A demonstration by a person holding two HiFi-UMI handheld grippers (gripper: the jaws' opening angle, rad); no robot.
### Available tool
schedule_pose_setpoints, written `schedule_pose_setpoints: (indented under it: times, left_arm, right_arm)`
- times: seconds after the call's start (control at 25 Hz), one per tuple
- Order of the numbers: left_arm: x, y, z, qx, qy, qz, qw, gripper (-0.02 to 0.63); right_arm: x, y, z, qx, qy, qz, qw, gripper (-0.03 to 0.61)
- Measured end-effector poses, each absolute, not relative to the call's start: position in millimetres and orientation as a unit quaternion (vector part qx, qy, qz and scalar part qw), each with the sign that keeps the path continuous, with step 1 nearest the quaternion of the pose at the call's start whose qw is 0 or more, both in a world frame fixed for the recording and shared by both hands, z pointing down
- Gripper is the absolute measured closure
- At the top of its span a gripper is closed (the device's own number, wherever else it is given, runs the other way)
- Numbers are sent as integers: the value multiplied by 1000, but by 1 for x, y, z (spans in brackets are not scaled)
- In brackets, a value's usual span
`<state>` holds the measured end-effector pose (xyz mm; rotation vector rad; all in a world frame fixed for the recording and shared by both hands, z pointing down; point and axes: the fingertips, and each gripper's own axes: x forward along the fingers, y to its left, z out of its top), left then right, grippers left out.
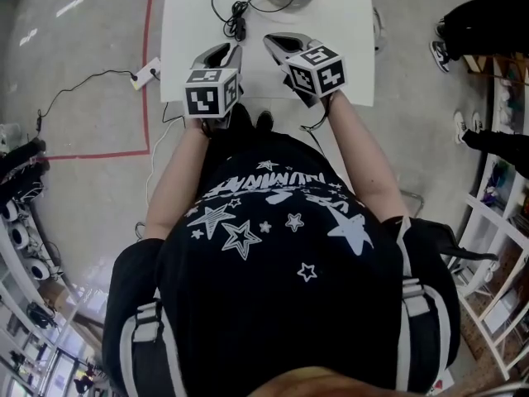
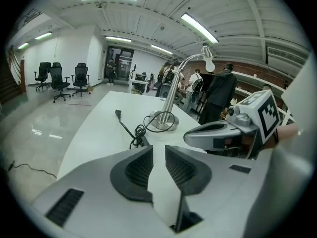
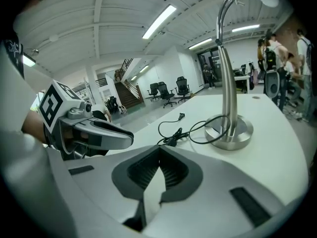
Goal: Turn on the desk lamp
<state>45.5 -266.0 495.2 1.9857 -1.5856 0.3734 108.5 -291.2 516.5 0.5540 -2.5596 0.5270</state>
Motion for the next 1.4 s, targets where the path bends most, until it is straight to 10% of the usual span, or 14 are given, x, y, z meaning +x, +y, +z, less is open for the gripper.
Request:
schedule_pose_setpoints:
  times: [1.4]
  left_arm:
    - [-109, -195, 444, 839, -480, 93, 240, 606]
  right_arm:
    - [-16, -214, 487, 355, -898, 190, 175, 574]
